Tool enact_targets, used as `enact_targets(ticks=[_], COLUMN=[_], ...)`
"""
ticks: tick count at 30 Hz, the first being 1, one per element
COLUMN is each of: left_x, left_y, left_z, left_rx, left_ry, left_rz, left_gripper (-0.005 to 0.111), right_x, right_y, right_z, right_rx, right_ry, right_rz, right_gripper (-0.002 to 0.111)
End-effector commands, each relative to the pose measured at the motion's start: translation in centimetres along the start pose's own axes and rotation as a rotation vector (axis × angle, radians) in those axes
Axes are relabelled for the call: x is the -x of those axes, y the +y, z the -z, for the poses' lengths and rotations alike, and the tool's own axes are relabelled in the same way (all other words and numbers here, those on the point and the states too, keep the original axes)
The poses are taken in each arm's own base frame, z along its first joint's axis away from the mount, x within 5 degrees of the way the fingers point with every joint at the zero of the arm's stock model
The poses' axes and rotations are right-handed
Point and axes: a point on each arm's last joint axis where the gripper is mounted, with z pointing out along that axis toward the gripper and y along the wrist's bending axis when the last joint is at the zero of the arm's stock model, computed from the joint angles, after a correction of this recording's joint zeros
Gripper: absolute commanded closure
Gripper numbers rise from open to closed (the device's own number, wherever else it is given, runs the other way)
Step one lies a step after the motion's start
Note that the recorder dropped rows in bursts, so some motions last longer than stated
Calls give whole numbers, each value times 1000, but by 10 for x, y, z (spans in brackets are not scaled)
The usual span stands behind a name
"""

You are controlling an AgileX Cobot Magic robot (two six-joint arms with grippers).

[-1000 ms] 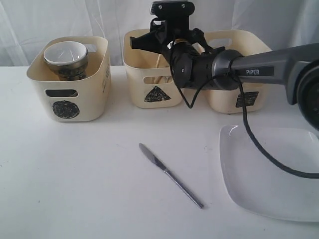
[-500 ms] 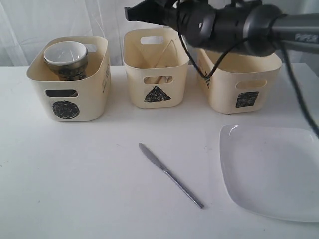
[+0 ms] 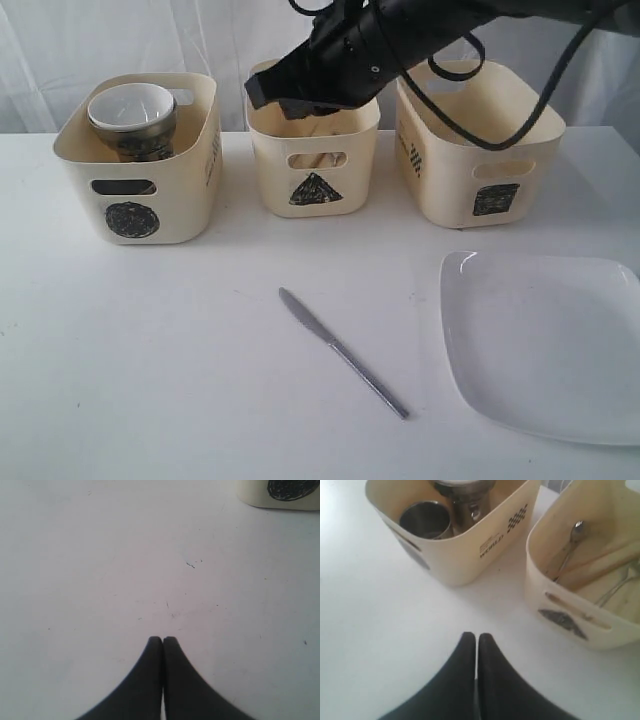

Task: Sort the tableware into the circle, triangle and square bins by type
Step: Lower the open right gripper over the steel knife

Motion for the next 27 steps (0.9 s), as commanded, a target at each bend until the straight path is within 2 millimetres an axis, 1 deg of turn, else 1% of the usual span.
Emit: enact_targets(ticks=[1,2,5,7,9,11,13,16,19,20,21,22,23,24,25,26,27], left_x=[-4,-4,-4,-4,-4,-4,-4,-4,-4,-4,-4,-4,-4,-4,-4,-4,-4], left_y=[0,0,0,0,0,0,0,0,0,0,0,0,0,0,0,0,0], left_z=[-1,-1,-1,-1,-1,-1,-1,-1,-1,-1,-1,-1,-1,-1,-1,-1,-1], left_rx=[-4,-4,-4,-4,-4,-4,-6,-8,-8,-8,-8,-8,-8,-8,-8,-8,-8], left_ry=[30,30,30,30,30,30,30,30,30,30,30,30,30,30,30,30,30], left_rz=[4,4,4,4,4,4,3,2,2,2,2,2,2,2,2,2,2], left_gripper=[107,107,107,107,107,107,107,107,107,107,107,107,107,107,107,107,107], right_x=[-27,-37,-78,-108,-134,-148,-153,-152,-146,-143,-142,-139,-139,-138,-139,-144,-149], right_y=[6,8,20,31,41,49,56,64,64,64,64,65,65,65,65,62,61], right_z=[10,7,-7,-18,-25,-27,-27,-29,-36,-43,-46,-52,-54,-62,-66,-74,-76], right_rx=[30,30,24,-8,-68,-133,-181,-172,-156,-150,-146,-130,-126,-116,-112,-120,-131], right_ry=[215,278,468,564,632,673,694,673,582,520,496,445,430,393,383,409,445], right_rz=[-130,-157,-218,-226,-178,-138,-93,-58,-51,-38,-36,-47,-51,-52,-43,28,47], right_gripper=[108,108,108,108,108,108,108,108,108,108,108,104,102,93,89,78,69])
